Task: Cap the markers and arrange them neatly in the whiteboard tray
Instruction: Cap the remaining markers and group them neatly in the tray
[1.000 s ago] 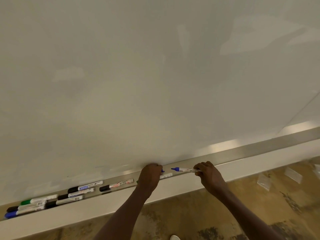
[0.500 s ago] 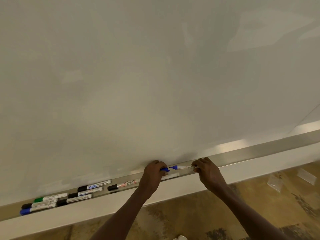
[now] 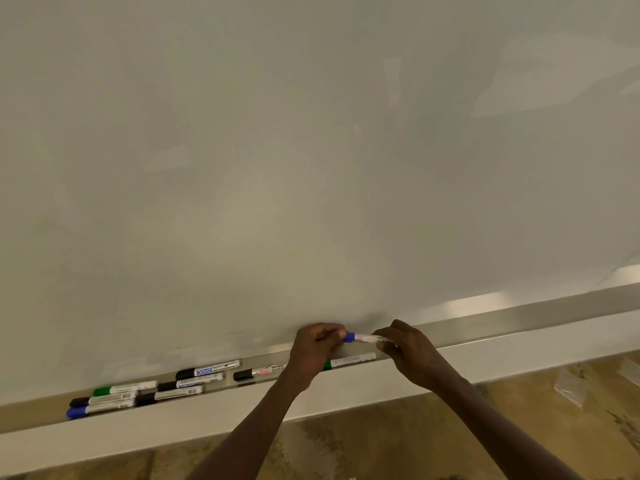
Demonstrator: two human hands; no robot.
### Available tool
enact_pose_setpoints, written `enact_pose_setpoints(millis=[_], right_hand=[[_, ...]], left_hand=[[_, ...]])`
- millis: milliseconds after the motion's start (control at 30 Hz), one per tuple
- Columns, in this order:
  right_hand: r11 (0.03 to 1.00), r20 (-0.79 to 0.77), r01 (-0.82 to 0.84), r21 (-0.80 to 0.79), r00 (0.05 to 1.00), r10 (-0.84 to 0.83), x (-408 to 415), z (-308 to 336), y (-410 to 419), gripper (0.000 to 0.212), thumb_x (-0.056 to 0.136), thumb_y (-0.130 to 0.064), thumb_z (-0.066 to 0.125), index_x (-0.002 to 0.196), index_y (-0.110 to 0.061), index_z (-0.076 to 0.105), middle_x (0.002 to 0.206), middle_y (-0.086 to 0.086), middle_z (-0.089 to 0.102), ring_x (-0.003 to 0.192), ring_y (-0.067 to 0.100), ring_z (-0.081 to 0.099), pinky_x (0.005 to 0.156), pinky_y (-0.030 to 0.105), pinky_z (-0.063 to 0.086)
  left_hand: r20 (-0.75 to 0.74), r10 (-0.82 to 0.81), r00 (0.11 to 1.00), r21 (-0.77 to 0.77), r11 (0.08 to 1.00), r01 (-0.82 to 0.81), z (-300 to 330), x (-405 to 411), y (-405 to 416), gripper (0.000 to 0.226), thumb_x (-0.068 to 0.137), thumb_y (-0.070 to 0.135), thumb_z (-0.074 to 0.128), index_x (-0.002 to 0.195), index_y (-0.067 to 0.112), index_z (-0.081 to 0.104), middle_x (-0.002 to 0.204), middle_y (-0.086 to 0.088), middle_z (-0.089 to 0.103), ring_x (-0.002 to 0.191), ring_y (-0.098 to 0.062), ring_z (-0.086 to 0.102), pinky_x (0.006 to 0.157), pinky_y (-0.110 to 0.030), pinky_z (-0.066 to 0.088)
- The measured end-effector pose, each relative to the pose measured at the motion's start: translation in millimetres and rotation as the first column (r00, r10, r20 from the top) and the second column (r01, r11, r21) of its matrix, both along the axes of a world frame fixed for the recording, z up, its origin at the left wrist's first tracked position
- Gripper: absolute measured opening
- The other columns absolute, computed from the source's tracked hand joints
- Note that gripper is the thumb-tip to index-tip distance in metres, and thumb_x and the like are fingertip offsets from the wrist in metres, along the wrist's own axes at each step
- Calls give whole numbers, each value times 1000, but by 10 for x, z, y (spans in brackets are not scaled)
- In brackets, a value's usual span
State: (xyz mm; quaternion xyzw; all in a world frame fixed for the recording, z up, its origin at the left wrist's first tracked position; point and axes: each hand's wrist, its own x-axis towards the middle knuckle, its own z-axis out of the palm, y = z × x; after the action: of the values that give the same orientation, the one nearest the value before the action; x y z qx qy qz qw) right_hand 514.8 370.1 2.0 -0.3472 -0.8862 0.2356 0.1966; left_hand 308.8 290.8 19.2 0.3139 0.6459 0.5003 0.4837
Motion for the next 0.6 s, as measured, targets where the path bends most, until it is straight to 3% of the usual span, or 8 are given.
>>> enact_pose_setpoints(millis=[100,200,300,433,600], right_hand=[[999,19,-9,41,1000,8,-113,21,-66,31,96,-45,38,102,-25,62,77,-7,58,61,12,49,52,32,47],[999,37,18,40,999,-19,-221,125,-115,37,95,-45,38,86,-20,65,65,-6,57,54,13,47,49,31,41],[969,77,85,-233,995,-69,-375,261,-132,27,94,-33,52,80,-19,71,59,-3,57,51,13,46,50,29,35],[723,-16,149,-675,976,-217,-476,396,-147,29,91,-32,59,76,-13,75,53,0,54,46,10,39,45,24,30],[454,-50,82,-887,961,-272,-554,498,-160,30,92,-26,58,84,0,72,50,-1,40,42,9,26,40,23,21]], left_hand=[[151,124,981,-48,992,-118,18,57,9,16,85,15,67,99,10,73,94,-12,74,79,-16,65,85,-35,55],[194,171,966,-77,984,-159,25,67,-43,16,85,15,67,99,8,73,91,-12,73,81,-19,65,87,-36,56],[193,182,964,-65,983,-173,25,-8,-127,10,85,14,68,92,12,75,84,-9,73,77,-19,63,84,-34,56],[145,138,980,-35,990,-134,35,-146,-153,11,85,11,67,91,14,75,88,-12,73,79,-21,63,86,-36,55],[64,87,994,-30,996,-85,103,-283,-180,15,86,12,65,99,11,73,93,-12,73,82,-19,64,86,-33,55]])
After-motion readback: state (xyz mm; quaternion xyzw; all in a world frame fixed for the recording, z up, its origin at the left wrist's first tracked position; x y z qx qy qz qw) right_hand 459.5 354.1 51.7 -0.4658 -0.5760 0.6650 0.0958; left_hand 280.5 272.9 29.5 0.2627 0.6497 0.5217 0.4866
